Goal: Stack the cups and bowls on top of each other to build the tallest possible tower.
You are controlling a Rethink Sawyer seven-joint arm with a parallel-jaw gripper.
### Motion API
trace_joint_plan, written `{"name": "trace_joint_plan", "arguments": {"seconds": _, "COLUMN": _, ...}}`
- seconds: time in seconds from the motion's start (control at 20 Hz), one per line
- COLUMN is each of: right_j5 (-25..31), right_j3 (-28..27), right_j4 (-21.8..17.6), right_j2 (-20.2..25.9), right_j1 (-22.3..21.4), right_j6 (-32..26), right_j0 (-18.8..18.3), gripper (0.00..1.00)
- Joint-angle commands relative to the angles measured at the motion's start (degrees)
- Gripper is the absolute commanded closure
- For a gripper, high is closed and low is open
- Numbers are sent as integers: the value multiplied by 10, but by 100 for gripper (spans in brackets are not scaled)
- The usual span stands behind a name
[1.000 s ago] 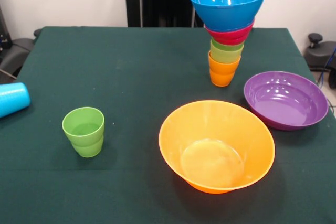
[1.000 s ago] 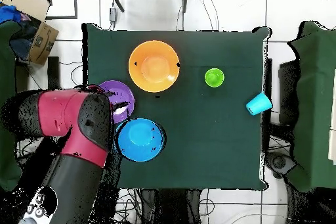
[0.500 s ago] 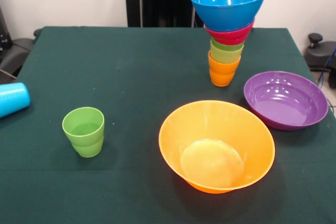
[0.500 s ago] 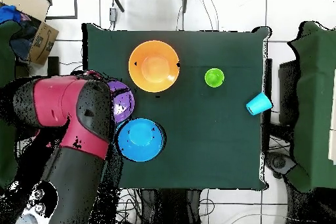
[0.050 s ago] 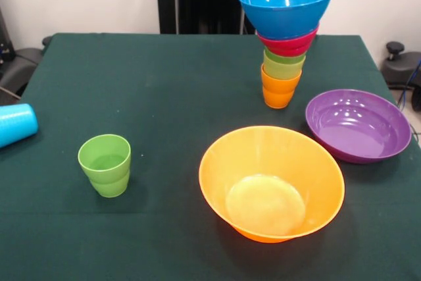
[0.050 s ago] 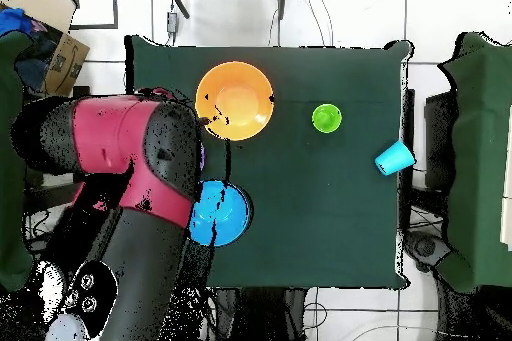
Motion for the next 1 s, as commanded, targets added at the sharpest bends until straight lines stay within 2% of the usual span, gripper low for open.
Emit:
{"name": "trace_joint_plan", "arguments": {"seconds": 0.05, "right_j5": -37, "right_j3": -20, "right_j4": -48, "right_j2": 96, "right_j1": 7, "right_j6": -80, "right_j0": -37, "gripper": 0}}
{"name": "trace_joint_plan", "arguments": {"seconds": 0.35, "right_j5": -24, "right_j3": -39, "right_j4": -57, "right_j2": 118, "right_j1": 4, "right_j6": -108, "right_j0": -58, "gripper": 0}}
{"name": "trace_joint_plan", "arguments": {"seconds": 1.0, "right_j5": -45, "right_j3": -44, "right_j4": -43, "right_j2": 126, "right_j1": 14, "right_j6": -37, "right_j0": -48, "gripper": 0}}
